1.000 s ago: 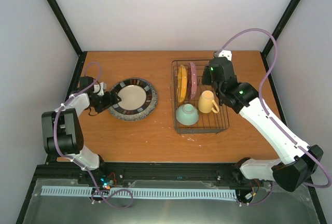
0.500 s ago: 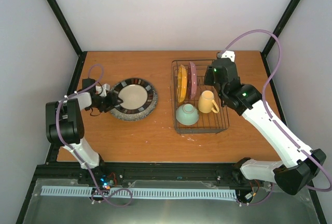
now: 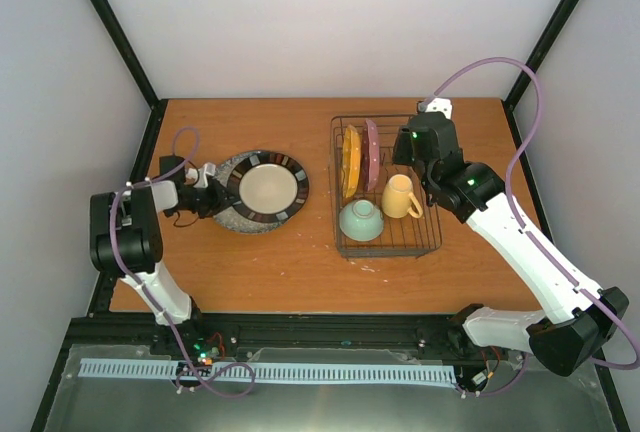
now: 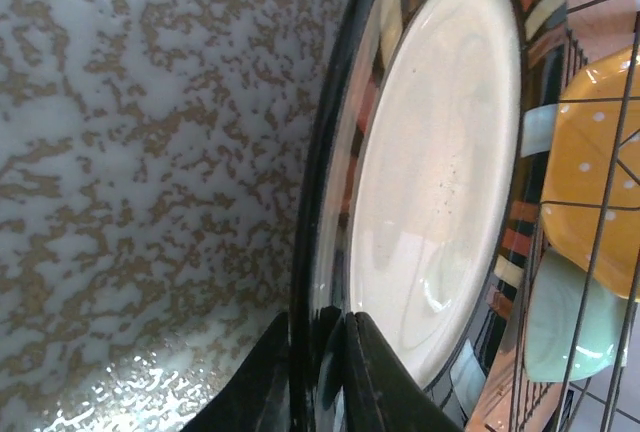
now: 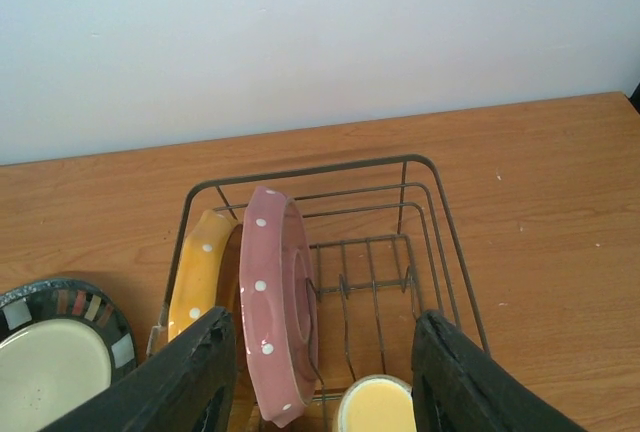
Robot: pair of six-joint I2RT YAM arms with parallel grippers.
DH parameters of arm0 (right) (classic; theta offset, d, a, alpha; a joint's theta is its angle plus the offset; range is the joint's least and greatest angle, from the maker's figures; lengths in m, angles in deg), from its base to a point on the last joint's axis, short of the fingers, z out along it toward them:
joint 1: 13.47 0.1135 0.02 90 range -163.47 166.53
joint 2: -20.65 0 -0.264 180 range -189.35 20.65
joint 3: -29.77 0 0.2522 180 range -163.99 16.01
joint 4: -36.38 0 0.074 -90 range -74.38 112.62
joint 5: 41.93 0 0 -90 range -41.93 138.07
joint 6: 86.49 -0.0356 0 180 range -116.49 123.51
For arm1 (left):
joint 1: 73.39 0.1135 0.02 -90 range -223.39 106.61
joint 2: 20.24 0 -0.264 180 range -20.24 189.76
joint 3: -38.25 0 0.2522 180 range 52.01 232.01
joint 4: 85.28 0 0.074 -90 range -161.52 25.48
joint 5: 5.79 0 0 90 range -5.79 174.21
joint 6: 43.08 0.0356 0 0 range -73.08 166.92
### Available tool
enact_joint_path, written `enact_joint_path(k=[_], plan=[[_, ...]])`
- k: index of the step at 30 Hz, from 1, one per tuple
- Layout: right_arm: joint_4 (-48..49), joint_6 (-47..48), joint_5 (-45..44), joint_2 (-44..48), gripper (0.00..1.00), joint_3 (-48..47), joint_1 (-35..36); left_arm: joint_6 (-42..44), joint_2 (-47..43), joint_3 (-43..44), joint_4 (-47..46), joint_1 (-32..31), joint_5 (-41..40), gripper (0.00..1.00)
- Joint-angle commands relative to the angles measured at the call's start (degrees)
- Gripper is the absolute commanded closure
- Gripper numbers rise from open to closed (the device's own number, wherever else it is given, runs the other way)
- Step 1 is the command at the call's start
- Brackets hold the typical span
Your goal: Load the mixed dishes into the dish rack
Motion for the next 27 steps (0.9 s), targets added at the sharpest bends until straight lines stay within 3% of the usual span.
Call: enact_joint_path(k=[1,8,12,17,27], plan=[[0.9,-0.4,0.6,-0.1,0.53,0.2,-0.3,1.8,-4.0,-1.5,-2.6,-0.3,-1.2,0.99],[3.2,0.3,3.8,-0.2,0.52,1.2,-0.3,0.0,-9.7,-1.6,-6.7,-0.2,5.9,0.99],[6.5,1.3,10.3,-0.6,0.41,2.1,-0.3,-1.6,-12.4,-1.5,-10.4,-0.2,10.8,0.99],[9.5,1.6,21.9,-2.3,0.33,2.2,-1.2,-2.9,-15.0,-0.9,-12.7,-0.2,15.4,0.99],[13.6,-0.5,49.7,-10.9,0.30,1.5,-5.6,-4.9,-18.1,1.5,-14.5,-0.1,24.1,0.99]])
